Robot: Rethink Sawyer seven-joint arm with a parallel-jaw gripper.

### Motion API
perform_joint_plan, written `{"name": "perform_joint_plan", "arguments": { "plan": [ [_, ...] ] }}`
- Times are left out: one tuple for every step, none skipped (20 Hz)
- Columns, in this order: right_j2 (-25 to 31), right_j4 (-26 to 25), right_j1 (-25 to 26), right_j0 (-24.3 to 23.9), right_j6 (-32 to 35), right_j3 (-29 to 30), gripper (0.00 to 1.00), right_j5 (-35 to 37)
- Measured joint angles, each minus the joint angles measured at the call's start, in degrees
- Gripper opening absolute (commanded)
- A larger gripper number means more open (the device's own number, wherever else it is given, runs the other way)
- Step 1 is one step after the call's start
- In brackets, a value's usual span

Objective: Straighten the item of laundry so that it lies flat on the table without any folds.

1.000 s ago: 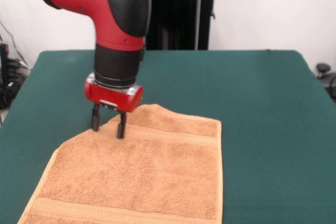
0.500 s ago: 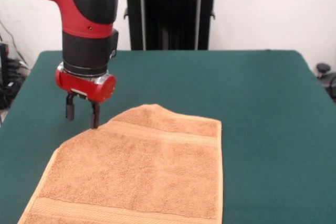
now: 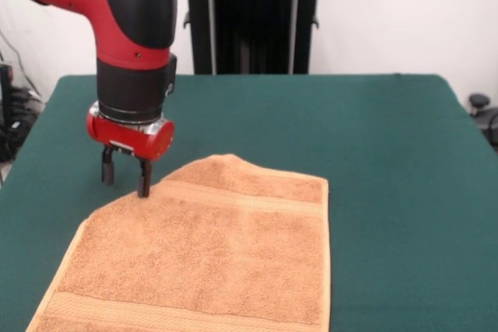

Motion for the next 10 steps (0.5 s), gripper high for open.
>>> {"name": "perform_joint_plan", "arguments": {
  "plan": [
    [0.0, -0.2, 0.5, 0.0, 0.0, -0.2, 1.00, 0.0],
    [0.0, -0.3, 0.8, 0.0, 0.0, -0.3, 1.00, 0.0],
    [0.0, -0.3, 1.1, 0.1, 0.0, -0.5, 1.00, 0.0],
    [0.0, -0.3, 1.3, 0.1, 0.0, -0.6, 1.00, 0.0],
    [0.0, -0.3, 1.4, 0.1, 0.0, -0.9, 1.00, 0.0],
    [0.0, -0.3, 1.5, 0.2, 0.0, -1.1, 1.00, 0.0],
    [0.0, -0.3, 1.5, 0.2, 0.0, -1.2, 1.00, 0.0],
    [0.0, -0.3, 1.6, 0.2, 0.0, -1.3, 1.00, 0.0],
    [0.0, -0.3, 1.6, 0.3, 0.0, -1.4, 1.00, 0.0],
    [0.0, -0.3, 1.7, 0.3, 0.0, -1.5, 1.00, 0.0]
  ]
}}
